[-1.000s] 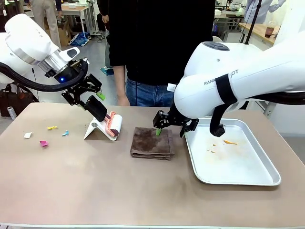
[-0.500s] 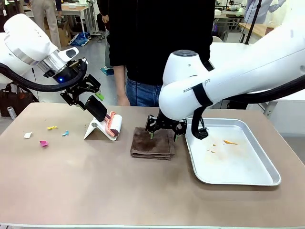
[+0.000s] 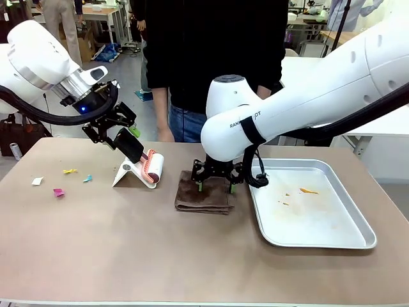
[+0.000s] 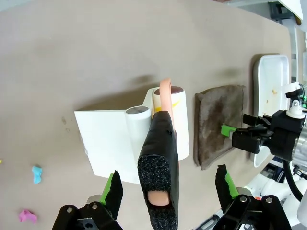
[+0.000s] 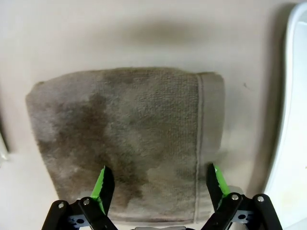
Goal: Clean the surface of the table.
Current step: Hold the Lint Roller with your left hand and the towel with your right hand.
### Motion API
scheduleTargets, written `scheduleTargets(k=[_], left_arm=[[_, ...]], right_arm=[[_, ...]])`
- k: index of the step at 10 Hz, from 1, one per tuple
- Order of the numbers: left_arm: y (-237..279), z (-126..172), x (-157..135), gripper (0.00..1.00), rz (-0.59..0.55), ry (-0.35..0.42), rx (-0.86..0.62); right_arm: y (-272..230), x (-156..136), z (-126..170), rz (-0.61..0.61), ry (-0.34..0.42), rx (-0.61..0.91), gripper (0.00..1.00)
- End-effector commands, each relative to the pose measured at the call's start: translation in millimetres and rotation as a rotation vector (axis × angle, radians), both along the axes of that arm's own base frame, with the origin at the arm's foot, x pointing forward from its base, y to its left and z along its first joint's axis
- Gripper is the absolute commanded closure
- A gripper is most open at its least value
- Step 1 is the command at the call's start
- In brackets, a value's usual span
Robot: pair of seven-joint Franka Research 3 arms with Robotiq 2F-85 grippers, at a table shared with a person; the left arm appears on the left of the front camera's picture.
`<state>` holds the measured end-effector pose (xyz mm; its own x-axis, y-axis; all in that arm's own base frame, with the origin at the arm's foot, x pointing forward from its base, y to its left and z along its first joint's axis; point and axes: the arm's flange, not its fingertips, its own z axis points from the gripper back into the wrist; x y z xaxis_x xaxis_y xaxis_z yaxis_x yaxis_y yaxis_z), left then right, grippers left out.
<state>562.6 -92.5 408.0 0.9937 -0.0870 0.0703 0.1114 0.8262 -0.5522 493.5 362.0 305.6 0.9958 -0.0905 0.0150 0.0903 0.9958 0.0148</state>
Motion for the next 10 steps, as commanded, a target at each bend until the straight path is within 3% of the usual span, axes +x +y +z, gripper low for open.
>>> scheduleTargets(k=[1,6,10], left_arm=[[-1.4,-0.6,-8.3,0.00,-0.005,-0.013,0.017],[-6.8,0.6,-10.7,0.00,-0.016,-0.017,0.024],[-10.5,-2.8,-11.5,0.00,-0.016,0.001,0.027]], right_arm=[[-1.9,-3.1,1.9,-0.041,-0.048,-0.068,0.00],[-6.0,-1.7,-9.4,-0.031,-0.057,-0.088,0.00],[-9.6,-2.4,-11.3,-0.028,-0.019,-0.053,0.00]])
